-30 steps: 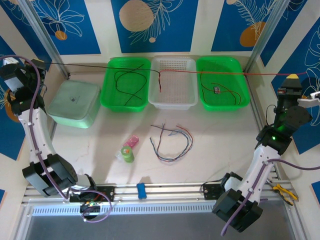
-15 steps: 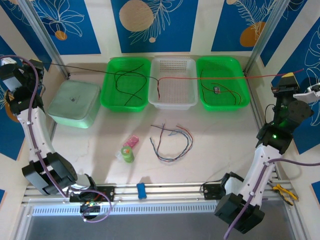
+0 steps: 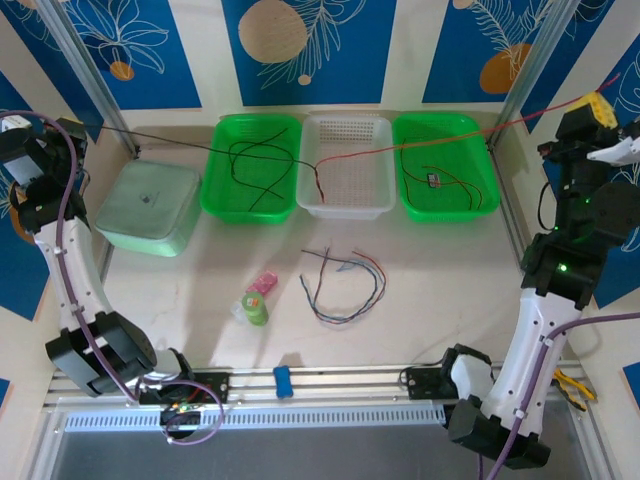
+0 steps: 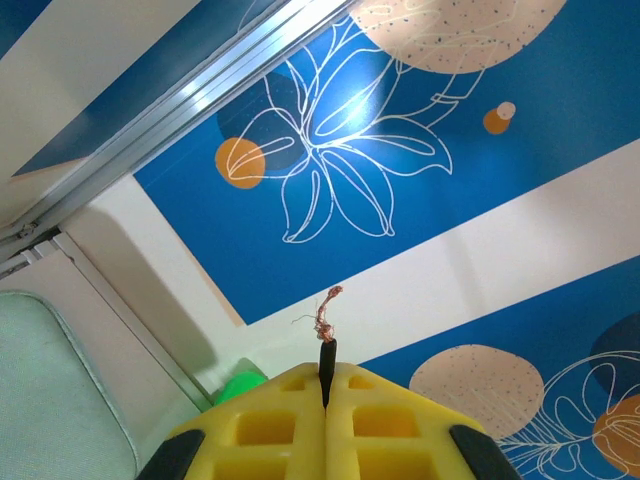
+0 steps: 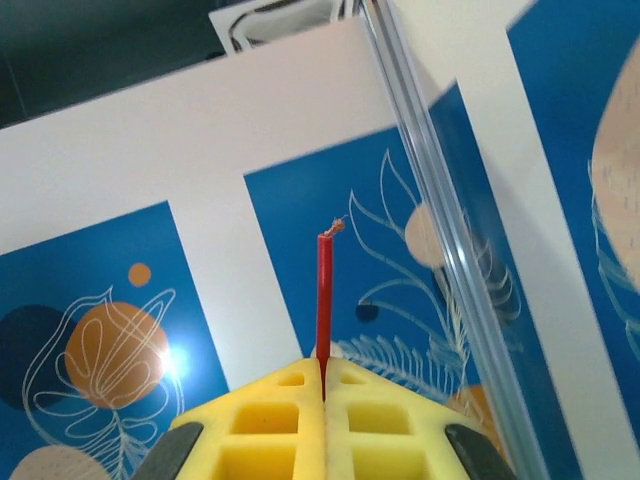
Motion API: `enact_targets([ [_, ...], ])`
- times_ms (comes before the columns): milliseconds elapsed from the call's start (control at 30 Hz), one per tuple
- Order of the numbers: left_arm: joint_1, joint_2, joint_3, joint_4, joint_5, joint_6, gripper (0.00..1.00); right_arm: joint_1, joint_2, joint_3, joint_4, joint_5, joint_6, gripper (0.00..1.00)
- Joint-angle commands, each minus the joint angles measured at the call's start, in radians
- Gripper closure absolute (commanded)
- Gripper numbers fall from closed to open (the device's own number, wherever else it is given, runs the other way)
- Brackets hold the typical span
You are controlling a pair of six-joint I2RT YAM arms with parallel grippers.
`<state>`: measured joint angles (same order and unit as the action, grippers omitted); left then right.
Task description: Untangle the cables
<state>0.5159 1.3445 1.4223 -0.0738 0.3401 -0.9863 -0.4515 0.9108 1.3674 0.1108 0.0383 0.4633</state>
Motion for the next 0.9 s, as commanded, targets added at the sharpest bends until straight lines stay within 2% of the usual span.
enact_targets([
  [0, 0.001, -0.022, -0.028, 0.007, 0.023, 0.016, 1.00, -0.020, 0.031, 0.109, -0.012, 0.028, -0.105, 1.00],
  [500, 0.008, -0.110, -0.080, -0.072, 0.034, 0.067, 1.00, -0.102, 0.221, 0.475, -0.013, -0.012, -0.053, 1.00],
  [733, 0.010, -0.255, -0.204, -0.116, 0.006, 0.082, 1.00, -0.099, 0.311, 0.569, -0.022, -0.061, 0.038, 1.00],
  [867, 0.010, -0.357, -0.327, -0.131, -0.012, 0.073, 1.00, -0.047, 0.347, 0.599, -0.036, -0.081, 0.022, 1.00],
])
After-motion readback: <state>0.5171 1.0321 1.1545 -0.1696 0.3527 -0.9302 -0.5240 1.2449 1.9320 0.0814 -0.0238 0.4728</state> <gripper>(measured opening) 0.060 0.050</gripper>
